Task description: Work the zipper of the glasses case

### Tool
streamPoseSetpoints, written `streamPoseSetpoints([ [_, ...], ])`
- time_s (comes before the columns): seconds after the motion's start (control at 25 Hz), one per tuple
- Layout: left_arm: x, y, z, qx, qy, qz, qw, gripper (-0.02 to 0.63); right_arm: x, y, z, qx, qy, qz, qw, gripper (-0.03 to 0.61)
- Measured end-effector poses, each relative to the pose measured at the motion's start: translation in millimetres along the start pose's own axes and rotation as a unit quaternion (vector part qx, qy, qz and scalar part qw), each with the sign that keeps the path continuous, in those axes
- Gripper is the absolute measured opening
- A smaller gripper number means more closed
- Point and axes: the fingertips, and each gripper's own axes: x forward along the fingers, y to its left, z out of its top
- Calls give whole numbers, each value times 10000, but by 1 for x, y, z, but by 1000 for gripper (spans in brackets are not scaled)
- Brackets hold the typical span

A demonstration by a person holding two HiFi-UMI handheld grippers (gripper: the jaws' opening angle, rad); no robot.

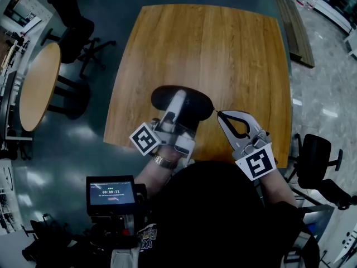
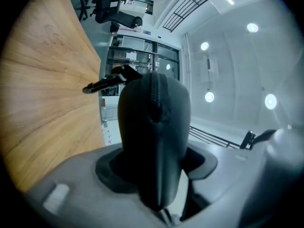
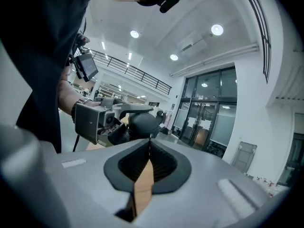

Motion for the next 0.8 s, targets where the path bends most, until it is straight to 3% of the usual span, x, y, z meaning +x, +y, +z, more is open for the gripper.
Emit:
streamPoseSetpoints([
  [0.16, 0, -1, -1, -146, 55, -105, 9998, 253, -6, 2, 7, -284, -105, 26, 9995, 3],
  [0.28, 0, 0, -5, -297, 181, -121, 9993, 253, -10, -2, 10, -149, -254, 24, 9996, 6],
  [0.4, -3, 7, -6, -786, 119, -140, 9967, 253, -10, -4, 11, -109, -322, -24, 9994, 9],
  [0.56, -4, 11, -11, -1349, 164, -242, 9904, 255, -3, 1, 11, -178, -284, 227, 9992, 12],
  [0.72, -5, 13, -17, -1430, 199, -219, 9893, 255, -4, 3, 10, -178, -278, 226, 9992, 9],
  [0.8, -5, 12, -14, -1209, 145, -166, 9924, 255, -2, 4, 6, -138, -176, 217, 9995, 8],
])
